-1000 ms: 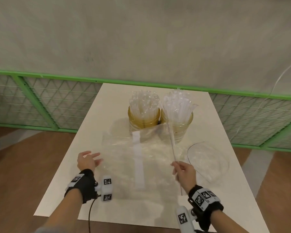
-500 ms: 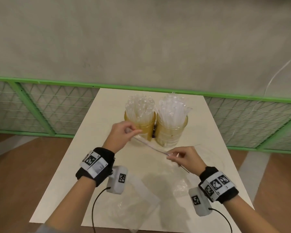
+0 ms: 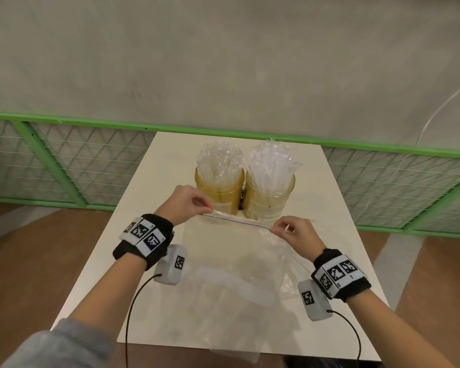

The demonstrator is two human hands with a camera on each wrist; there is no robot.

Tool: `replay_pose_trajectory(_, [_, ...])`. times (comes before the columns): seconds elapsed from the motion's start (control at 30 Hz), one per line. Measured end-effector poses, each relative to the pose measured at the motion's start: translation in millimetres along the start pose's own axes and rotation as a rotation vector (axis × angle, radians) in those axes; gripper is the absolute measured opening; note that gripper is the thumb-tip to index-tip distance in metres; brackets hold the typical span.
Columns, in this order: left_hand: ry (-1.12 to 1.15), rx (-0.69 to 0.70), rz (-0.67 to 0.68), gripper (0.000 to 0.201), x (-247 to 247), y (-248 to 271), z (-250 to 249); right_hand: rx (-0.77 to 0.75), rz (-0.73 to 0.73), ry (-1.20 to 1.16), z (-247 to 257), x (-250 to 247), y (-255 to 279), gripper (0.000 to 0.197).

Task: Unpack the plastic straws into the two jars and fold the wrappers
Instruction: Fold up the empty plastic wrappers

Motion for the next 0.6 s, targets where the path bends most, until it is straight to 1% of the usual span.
replay_pose_trajectory(0.07, [-0.020,0.009,-0.066,0.012,-4.5,-1.5,4.4,0.017,0.030,0.038,-2.7,-2.8,-2.8,0.013])
replay_pose_trajectory(0.13, [-0.023,0.022,-0.099,0.014,-8.6,0.8,9.8,0.021,0.094,0.053,-4.2,-5.8,-3.6,0.008])
replay_pose_trajectory(0.2, [-0.080,0.037,-0.042,0.015,-9.0,5.0,13.9,0.033,0.127,0.012,-6.2,-11.1,-4.4,0.006])
replay_pose_trajectory(0.27, [-0.148,0.022,0.060,0.012,-7.7,10.3,17.8,0.059,0.085,0.011,-9.9,-18.3,-6.6,0.008])
replay_pose_trajectory(0.33, [-0.166,-0.005,0.144,0.012,-7.2,14.4,22.2,0.059,0.040,0.066,-11.5,-22.2,-8.8,0.004])
replay_pose_trajectory(0.43, [-0.227,-0.033,0.254,0.012,-5.9,17.2,27.7,0.017,0.048,0.148,-8.3,-18.7,-10.0,0.010])
replay_pose_trajectory(0.5, [-0.271,-0.030,0.254,0.011,-6.8,16.4,29.8,0.001,0.055,0.187,-6.2,-16.1,-10.3,0.012])
replay_pose_trajectory(0.6, [-0.293,-0.016,0.200,0.009,-8.1,17.9,31.2,-0.031,0.038,0.232,-2.7,-14.8,-10.0,0.015])
Point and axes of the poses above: each hand's wrist, its own y-axis away from the middle knuckle, its own x-axis out of the palm, z = x × y, the point moved 5 cm from there along -y, towards the middle knuckle, and after that the axes turned 8 degrees about x, right-handed, at the moved point
